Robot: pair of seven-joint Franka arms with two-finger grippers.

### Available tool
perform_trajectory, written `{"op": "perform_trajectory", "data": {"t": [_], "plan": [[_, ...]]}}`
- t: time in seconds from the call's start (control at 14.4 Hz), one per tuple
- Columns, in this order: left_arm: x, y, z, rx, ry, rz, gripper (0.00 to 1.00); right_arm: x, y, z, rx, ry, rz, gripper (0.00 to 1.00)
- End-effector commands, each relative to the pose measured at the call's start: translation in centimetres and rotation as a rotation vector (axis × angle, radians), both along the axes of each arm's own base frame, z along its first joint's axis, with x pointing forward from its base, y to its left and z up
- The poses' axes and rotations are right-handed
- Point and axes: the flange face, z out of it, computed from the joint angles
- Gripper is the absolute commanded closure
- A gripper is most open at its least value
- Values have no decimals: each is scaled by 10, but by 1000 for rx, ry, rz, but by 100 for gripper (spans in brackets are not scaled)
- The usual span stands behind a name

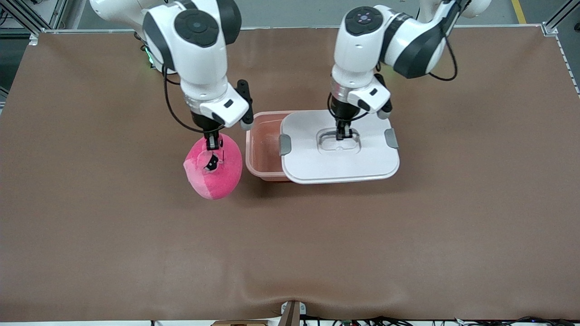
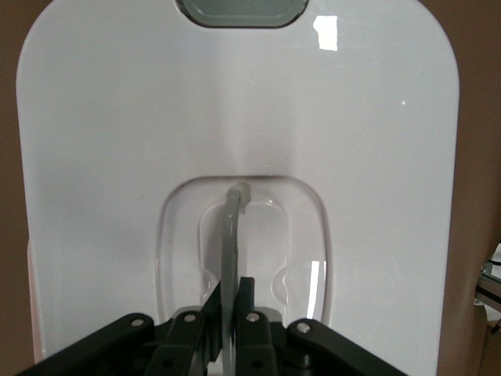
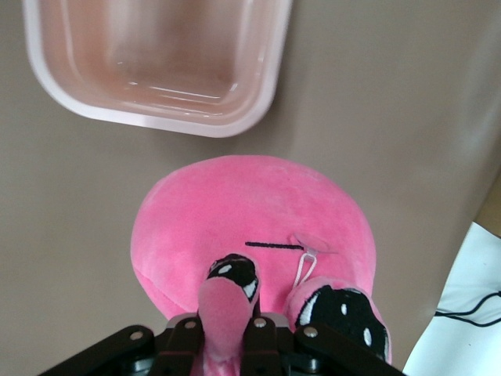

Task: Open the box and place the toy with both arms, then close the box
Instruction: 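Lift the lid off with the left gripper while the right gripper lifts the toy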

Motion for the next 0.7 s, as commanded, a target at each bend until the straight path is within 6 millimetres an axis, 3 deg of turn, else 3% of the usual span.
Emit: {"op": "perform_trajectory", "data": {"t": [0.0,0.35,0.63], "plan": [[1,34,17,-1,16,-26,100,-23,26,8,-73,-18,75,100],[22,91,38,-17,55,-84,100,-80,93,-6,-115,-71,53,100],[37,139,47,-37,94,-148,100,-112,121,-33,-238,-89,38,100]]}}
